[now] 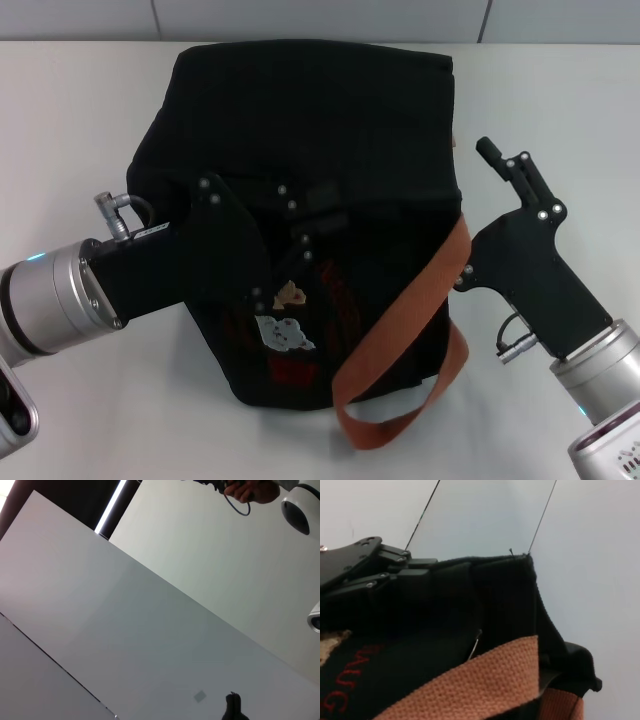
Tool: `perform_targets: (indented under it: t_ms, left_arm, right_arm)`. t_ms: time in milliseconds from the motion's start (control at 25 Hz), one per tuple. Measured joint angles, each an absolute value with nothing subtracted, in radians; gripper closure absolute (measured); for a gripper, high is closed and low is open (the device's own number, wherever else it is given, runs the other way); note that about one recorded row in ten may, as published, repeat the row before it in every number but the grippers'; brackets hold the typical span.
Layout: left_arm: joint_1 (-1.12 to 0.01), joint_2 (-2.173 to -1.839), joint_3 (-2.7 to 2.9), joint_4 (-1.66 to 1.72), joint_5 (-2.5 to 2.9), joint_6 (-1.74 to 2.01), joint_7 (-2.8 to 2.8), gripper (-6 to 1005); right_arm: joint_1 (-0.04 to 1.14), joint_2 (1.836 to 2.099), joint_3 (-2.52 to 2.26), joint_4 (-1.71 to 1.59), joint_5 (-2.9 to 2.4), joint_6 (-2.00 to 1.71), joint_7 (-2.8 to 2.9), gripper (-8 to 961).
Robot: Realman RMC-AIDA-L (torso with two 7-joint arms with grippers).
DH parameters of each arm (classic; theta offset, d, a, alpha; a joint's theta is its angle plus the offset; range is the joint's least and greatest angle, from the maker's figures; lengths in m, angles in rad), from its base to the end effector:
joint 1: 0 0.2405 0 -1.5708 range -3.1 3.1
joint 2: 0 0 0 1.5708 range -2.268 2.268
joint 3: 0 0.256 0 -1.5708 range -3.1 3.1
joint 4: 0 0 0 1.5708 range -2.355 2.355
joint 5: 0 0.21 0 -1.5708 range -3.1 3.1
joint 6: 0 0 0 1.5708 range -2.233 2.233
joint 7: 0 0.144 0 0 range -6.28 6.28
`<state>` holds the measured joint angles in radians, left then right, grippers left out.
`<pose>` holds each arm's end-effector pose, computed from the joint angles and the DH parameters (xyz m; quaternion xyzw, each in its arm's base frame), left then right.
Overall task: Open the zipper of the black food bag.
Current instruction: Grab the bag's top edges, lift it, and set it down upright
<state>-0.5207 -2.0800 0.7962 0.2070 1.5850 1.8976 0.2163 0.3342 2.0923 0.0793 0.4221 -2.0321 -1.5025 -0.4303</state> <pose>-0.2250 0.2652 -0.0283 -0.7804 0.3671 -0.3918 0.3206 0.2417 0.2321 -0.0933 -0.7906 -0.0399 0.3355 0.5107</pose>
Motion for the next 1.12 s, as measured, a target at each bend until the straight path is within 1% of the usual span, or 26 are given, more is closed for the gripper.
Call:
perform_targets:
  t_ms: [240, 1000, 1120]
  left_arm:
    - [-0.521, -2.08, 0.796, 0.207, 1.585, 1.899, 0.216, 914]
    - [-0.519, -2.08, 0.796, 0.207, 1.586, 1.902, 0.216, 915]
    - [-0.519, -2.08, 0.796, 0.207, 1.586, 1.902, 0.216, 914]
  right_arm:
    - [0.344, 2.092, 0.067, 0.421, -2.036, -1.492, -0.435, 177]
    - [0.357, 2.092, 0.065, 0.429, -2.065, -1.466, -0.52, 830]
    - [0.354, 2.092, 0.063, 0.43, -2.067, -1.466, -0.546, 822]
